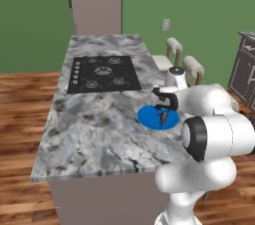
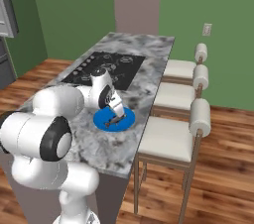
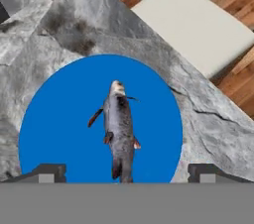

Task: Take the fish from the fridge and place it on the digital scale on the counter by the fridge. Wait a few seconds for a reading, then move it to the plate on the dining counter.

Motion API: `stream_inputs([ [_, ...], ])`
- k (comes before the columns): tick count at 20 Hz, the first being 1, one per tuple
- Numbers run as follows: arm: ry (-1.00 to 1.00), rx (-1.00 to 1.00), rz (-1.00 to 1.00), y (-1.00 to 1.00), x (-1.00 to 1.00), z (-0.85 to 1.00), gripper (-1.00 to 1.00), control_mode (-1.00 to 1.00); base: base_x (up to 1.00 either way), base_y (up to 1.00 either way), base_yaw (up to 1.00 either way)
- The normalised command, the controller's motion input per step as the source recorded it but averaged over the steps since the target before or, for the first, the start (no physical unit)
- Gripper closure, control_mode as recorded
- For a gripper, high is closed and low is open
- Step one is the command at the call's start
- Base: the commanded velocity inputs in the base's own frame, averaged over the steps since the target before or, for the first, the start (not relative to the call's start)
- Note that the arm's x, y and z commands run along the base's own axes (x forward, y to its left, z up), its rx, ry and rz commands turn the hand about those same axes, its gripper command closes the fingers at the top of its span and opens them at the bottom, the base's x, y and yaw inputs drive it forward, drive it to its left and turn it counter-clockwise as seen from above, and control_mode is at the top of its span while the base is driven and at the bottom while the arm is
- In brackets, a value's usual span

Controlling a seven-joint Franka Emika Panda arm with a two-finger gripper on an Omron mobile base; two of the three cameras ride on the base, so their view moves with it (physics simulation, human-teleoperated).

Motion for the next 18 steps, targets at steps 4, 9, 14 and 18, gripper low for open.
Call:
stream_inputs([
  [4,-0.04,0.05,0.01,0.02,-1.00,1.00,-1.00,-1.00,0.00,0.00,0.00],
  [9,0.03,0.02,0.09,0.30,-1.00,1.00,-1.00,-1.00,0.00,0.00,0.00],
  [14,0.12,0.00,0.13,0.58,-1.00,0.93,-1.00,-1.00,0.00,0.00,0.00],
  [18,0.21,0.00,0.12,0.69,-1.00,0.56,-1.00,-1.00,0.00,0.00,0.00],
])
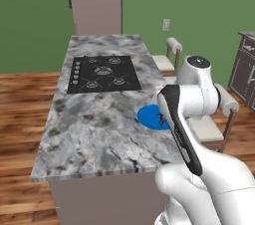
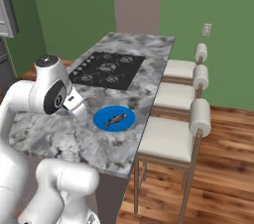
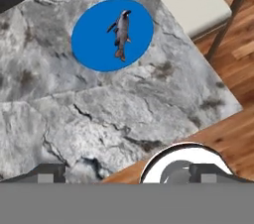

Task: Take the fish from the fridge and place it on the digital scale on the counter by the fridge. Wait a few seconds for a reading, then move it to the plate on the dining counter.

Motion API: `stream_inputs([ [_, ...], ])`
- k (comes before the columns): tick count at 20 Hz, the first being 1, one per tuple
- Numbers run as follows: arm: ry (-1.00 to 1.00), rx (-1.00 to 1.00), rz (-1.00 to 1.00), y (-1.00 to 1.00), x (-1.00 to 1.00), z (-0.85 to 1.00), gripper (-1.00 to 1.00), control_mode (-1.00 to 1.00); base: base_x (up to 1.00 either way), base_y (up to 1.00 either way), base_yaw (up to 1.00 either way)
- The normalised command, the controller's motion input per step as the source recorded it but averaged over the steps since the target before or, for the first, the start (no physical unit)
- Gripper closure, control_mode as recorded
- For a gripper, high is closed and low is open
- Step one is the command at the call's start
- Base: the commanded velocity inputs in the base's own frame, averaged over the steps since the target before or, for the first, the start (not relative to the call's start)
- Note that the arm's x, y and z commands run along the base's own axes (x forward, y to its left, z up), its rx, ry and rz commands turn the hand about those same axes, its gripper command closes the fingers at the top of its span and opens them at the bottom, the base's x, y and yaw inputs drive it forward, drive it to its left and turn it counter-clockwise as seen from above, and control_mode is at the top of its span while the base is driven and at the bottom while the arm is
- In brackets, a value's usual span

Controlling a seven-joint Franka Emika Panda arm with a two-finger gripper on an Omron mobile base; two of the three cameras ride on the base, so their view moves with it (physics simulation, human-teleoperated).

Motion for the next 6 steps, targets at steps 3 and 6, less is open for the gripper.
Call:
stream_inputs([
  [3,0.18,-0.02,0.12,0.70,-1.00,0.31,-1.00,-1.00,0.00,0.00,0.00],
  [6,0.12,-0.04,0.12,0.64,-1.00,0.25,-1.00,-1.00,0.00,0.00,0.00],
])
